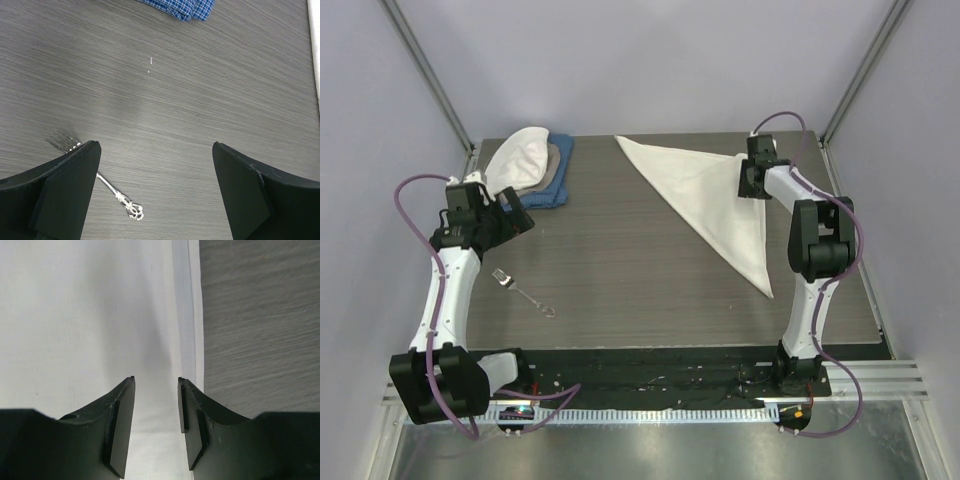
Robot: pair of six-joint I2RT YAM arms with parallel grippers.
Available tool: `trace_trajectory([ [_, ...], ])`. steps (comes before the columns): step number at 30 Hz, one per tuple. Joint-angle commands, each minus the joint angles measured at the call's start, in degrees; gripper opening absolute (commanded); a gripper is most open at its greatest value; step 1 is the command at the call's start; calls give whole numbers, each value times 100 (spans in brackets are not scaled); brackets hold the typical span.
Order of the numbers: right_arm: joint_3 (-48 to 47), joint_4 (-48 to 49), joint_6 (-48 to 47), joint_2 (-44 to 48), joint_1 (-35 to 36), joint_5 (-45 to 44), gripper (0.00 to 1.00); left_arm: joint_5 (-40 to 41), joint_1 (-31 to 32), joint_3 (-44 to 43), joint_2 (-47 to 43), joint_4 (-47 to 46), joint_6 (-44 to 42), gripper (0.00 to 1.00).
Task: Fold the napkin, place the utensils inside, and roll it up
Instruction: Fold the napkin
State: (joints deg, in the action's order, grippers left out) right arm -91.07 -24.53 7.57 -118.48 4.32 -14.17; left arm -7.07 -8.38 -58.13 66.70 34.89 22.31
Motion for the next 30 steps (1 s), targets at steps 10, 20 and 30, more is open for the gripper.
trace_trajectory([
  [10, 634, 107, 420, 176, -203, 178, 45, -251, -15, -14, -52, -202, 72, 100],
  [20, 906, 107, 517, 351, -282, 354, 42, -339, -23, -23, -60, -229, 90, 100],
  [30, 1205, 107, 552, 571, -335, 169, 38, -392, -23, -6, -96, -229, 116, 100],
])
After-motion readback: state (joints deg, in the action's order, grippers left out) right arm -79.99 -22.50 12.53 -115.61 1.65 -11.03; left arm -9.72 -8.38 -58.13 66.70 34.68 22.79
